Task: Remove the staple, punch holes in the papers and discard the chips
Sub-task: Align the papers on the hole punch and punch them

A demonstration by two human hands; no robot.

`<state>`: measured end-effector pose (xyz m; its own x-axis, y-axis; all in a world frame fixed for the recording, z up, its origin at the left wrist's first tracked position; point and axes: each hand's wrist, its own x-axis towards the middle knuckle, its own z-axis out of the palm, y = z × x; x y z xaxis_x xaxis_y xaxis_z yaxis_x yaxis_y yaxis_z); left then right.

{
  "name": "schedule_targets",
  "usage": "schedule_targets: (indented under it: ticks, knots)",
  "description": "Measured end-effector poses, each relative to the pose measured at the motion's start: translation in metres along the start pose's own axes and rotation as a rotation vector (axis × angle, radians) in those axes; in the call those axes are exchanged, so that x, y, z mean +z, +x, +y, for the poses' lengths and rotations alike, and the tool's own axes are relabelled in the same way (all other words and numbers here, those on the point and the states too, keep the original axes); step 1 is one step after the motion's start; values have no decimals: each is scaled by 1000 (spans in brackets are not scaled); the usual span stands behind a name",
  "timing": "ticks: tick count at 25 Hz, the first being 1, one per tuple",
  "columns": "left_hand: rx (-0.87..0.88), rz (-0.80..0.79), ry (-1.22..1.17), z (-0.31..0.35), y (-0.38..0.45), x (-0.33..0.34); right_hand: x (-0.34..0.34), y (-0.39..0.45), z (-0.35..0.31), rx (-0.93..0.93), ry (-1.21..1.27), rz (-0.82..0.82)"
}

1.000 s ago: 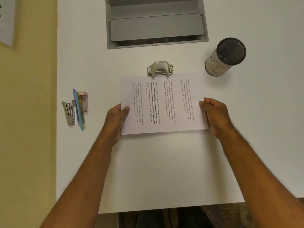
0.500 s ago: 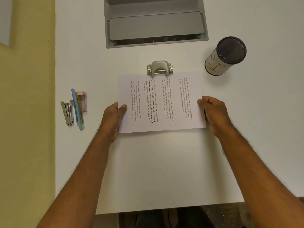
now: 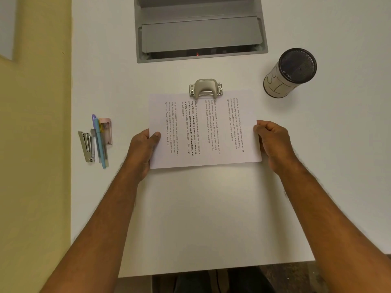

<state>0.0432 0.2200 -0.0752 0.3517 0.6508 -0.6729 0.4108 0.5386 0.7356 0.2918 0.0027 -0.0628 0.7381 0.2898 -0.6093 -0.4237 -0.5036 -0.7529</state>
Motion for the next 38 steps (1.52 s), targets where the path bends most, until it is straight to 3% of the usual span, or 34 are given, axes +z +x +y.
schedule_targets:
  ticks: [18,24,31,38]
  knots:
    - [4,-14,-3,-2,0,0,2,2,4,-60,-114,108]
    - [13,7,29,-3,1,2,1,2,5,-143,-257,127]
    - [16,11,33,-2,1,2,15,-7,-7,-444,-505,206]
    - [41,7,32,-6,2,0,108,14,-86,-825,-742,-16]
